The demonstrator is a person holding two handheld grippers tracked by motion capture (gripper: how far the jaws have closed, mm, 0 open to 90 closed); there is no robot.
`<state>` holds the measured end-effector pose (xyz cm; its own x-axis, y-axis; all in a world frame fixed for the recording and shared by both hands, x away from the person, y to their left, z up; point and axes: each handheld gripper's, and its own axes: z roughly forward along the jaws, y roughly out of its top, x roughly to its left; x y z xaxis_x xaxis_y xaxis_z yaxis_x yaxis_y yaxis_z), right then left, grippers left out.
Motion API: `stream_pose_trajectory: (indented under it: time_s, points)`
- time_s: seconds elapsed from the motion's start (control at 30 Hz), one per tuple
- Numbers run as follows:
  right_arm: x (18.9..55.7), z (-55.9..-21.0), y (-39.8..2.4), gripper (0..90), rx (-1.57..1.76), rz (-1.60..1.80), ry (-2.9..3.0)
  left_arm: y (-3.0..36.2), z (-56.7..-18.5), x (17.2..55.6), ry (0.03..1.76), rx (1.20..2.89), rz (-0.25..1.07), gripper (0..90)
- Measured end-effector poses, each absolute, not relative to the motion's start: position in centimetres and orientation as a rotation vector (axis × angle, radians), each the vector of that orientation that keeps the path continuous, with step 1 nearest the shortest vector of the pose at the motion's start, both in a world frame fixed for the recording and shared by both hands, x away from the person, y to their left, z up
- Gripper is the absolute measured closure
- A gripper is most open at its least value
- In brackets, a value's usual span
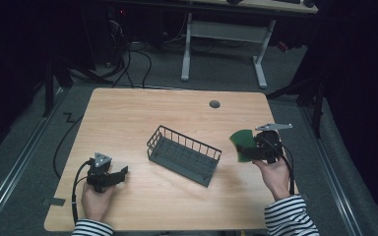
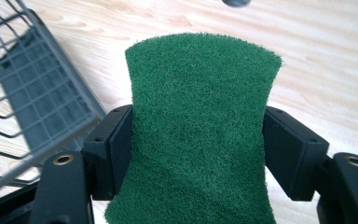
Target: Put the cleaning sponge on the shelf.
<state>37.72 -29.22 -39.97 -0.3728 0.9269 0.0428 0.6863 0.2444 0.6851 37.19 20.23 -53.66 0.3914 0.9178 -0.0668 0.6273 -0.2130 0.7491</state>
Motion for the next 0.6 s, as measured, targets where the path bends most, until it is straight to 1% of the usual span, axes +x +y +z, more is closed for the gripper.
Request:
stream_pose_trajectory:
  time_s: [0.2,0.23,0.3,0.47,0.6]
  points:
    - [37.6,-38.1,-27.5,30.4,1.395,0.926,2.192,20.1,-53.7,37.2,1.321,1.947,0.526,27.1]
    - [37.6,-37.4,-26.7,30.4,1.363,0.939,2.215,20.2,-53.7,37.2,1.321,1.947,0.525,27.1]
    - [37.6,-37.2,-26.4,30.4,1.348,0.939,2.224,20.2,-53.7,37.2,1.321,1.947,0.523,27.1]
    - [38.0,-36.2,-23.6,30.4,1.242,0.918,2.295,20.2,-53.7,37.2,1.321,1.946,0.521,27.0]
    - [38.6,-36.2,-21.4,30.4,1.184,0.908,2.337,20.2,-53.7,37.2,1.32,1.946,0.52,26.9]
